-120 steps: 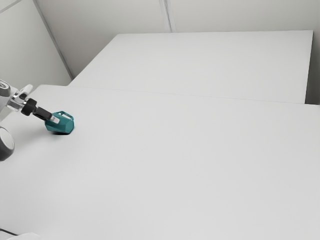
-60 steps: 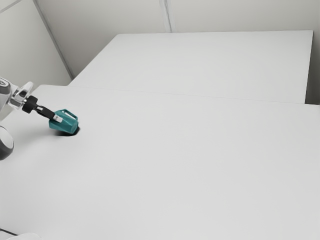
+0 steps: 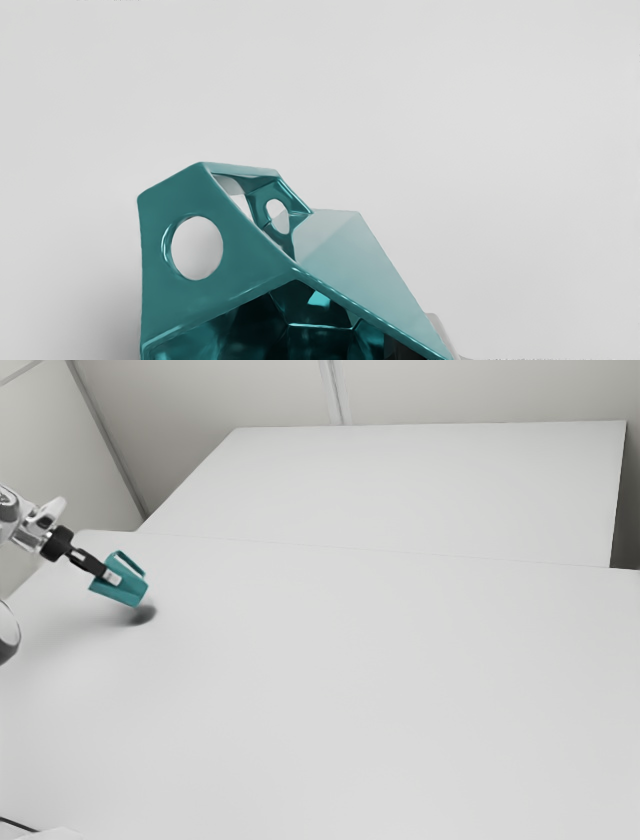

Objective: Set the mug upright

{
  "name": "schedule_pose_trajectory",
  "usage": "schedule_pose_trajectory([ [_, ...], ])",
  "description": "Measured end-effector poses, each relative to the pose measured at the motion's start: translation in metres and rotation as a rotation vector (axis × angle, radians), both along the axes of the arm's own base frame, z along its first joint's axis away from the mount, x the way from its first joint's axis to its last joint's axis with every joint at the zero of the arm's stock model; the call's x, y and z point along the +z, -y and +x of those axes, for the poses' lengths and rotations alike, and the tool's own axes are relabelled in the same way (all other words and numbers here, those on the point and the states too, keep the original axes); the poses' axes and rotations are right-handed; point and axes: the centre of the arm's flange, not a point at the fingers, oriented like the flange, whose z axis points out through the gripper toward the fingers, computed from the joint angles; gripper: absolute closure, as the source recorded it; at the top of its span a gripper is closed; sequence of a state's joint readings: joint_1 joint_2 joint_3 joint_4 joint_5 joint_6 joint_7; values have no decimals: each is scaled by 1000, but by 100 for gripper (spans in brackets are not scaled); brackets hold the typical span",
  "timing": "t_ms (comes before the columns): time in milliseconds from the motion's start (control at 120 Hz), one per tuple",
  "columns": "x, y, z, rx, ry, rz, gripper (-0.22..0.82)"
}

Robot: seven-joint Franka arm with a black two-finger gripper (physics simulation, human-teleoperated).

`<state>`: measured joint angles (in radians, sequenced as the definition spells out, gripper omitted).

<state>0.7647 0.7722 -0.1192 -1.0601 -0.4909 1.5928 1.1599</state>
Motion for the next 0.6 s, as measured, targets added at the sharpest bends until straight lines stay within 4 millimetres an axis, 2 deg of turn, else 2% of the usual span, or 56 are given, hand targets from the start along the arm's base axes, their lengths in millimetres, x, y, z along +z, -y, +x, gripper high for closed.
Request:
schedule_pose_trajectory([
  [100,30,44,0,-38,-26,87,78],
  [200,46,84,0,-69,-49,173,78],
  [300,57,133,1,-105,-72,268,78],
  [458,80,202,-13,-121,-82,405,79],
  [600,84,262,-26,-118,-90,486,79],
])
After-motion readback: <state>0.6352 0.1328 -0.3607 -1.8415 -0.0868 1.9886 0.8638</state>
